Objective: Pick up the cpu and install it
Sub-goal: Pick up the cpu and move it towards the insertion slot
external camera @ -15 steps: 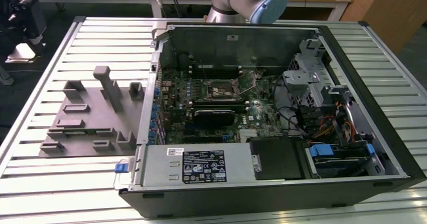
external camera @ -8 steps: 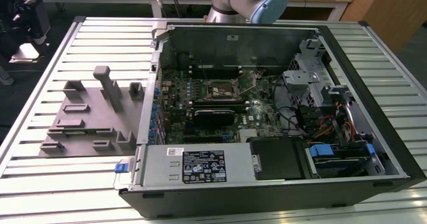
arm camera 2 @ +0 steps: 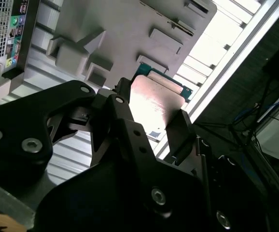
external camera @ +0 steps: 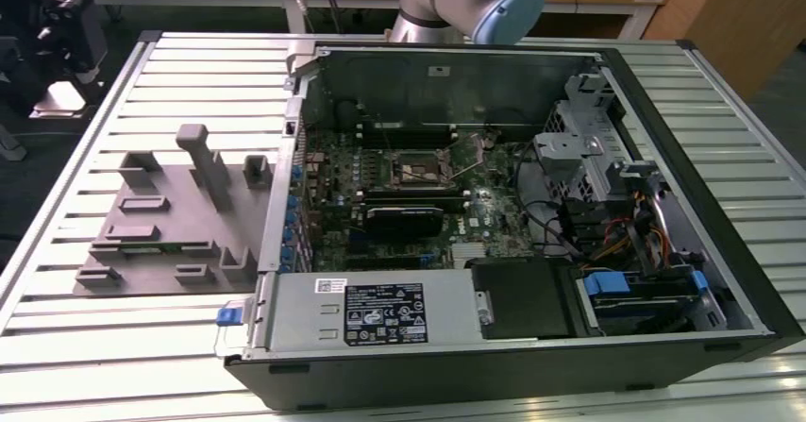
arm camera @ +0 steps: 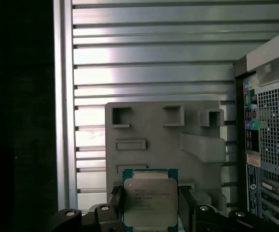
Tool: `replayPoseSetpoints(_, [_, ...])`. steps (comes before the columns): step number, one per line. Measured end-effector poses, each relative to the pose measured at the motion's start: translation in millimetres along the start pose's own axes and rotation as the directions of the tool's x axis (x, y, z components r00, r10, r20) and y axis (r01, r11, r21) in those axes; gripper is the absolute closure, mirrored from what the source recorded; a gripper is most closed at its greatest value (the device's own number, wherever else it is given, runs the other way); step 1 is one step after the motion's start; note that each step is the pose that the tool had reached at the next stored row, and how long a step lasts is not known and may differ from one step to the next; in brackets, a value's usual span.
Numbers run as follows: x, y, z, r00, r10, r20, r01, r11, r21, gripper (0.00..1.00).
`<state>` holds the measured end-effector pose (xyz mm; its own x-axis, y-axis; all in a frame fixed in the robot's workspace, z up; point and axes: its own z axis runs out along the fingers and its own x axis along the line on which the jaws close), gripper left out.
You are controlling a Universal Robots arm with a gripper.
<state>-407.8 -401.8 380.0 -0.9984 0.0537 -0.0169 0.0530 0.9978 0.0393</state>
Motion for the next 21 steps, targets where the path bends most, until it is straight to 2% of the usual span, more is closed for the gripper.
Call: replayPoseSetpoints(21, [-32.1, 1.7, 0.6, 1.0000, 0.000, 0.0000, 0.000, 1.0000, 0.0000, 0.46])
